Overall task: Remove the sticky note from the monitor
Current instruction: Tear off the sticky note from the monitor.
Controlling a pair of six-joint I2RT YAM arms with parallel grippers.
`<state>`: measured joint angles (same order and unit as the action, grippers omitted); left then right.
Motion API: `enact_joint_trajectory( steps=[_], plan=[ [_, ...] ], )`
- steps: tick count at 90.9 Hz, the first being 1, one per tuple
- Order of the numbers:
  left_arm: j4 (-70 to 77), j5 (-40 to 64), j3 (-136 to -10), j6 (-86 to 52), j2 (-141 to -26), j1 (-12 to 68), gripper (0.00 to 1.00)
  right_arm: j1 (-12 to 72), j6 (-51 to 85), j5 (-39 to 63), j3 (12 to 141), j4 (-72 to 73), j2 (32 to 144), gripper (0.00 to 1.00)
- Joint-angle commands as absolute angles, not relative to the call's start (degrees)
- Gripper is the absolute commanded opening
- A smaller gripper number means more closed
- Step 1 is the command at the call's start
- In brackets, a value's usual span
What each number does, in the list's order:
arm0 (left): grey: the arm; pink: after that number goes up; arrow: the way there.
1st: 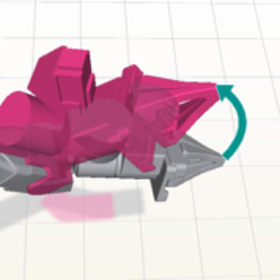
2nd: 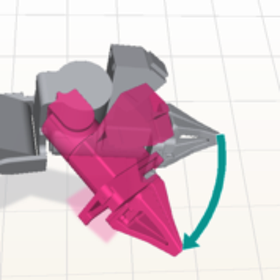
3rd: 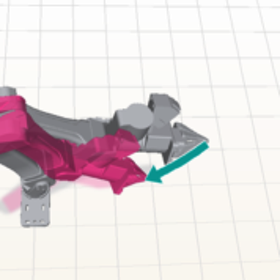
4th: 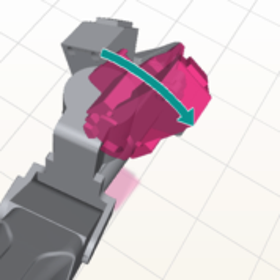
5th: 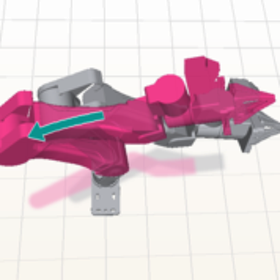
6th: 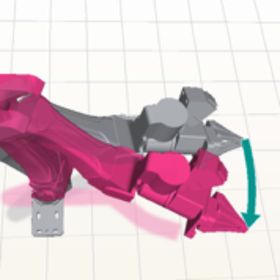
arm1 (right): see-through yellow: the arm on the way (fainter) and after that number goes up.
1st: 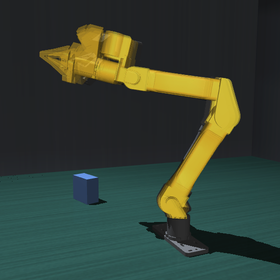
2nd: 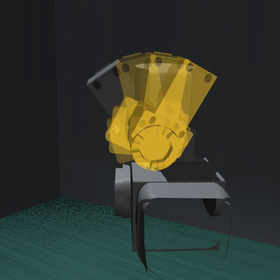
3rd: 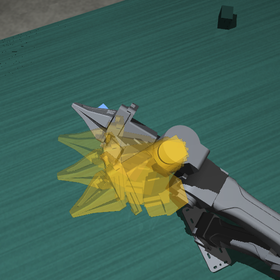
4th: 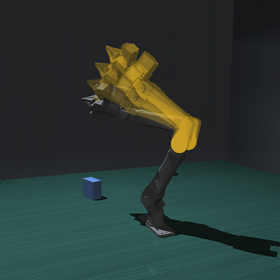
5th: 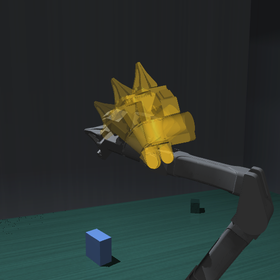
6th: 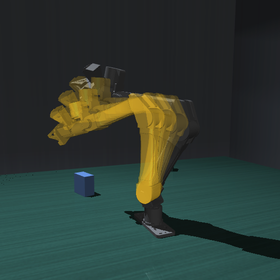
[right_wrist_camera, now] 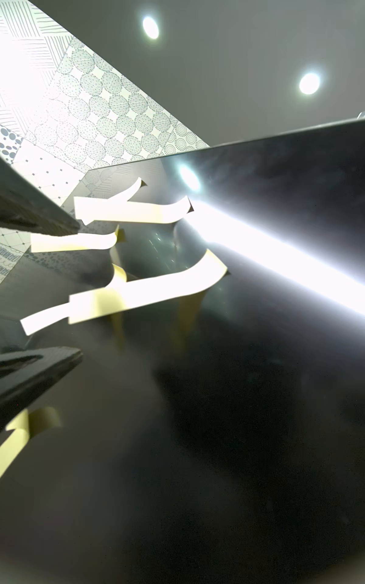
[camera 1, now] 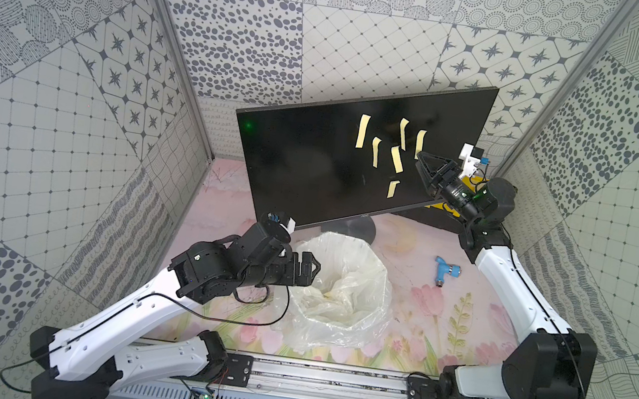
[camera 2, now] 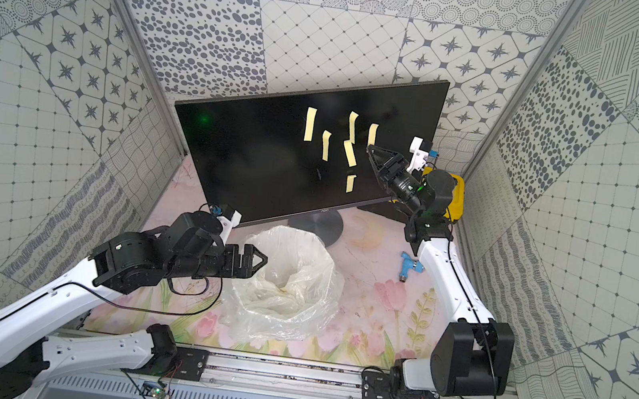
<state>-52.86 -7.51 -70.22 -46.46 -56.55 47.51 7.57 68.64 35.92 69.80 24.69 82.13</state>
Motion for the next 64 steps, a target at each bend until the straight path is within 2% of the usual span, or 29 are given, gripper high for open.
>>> enact_joint_trajectory(
  steps=[1,21,44,49,56,64],
  plan=[
    [-51.5,-6.91,-71.16,-45.69,-56.92,47.9,0.99,7.52,69.06,34.98,73.19,27.21,83.67,0.6],
    [-51.63,-7.08,-71.15,-45.62,-56.91,47.91,0.99,7.51,69.45,34.67,75.12,27.22,85.72,0.54],
    [-51.61,-7.15,-71.19,-45.44,-56.88,47.9,0.99,7.4,69.87,35.71,74.41,28.03,85.08,0.27],
    [-51.68,-7.13,-71.19,-45.44,-56.94,47.92,0.99,7.38,69.86,35.96,74.29,27.97,84.72,0.19],
    [-51.61,-7.2,-71.19,-45.42,-56.94,47.9,0.99,7.38,69.86,36.34,73.98,27.96,84.14,0.0],
    [-51.59,-7.12,-71.19,-45.44,-56.95,47.93,0.99,7.38,69.85,36.68,73.56,27.78,83.39,0.0]
  ],
)
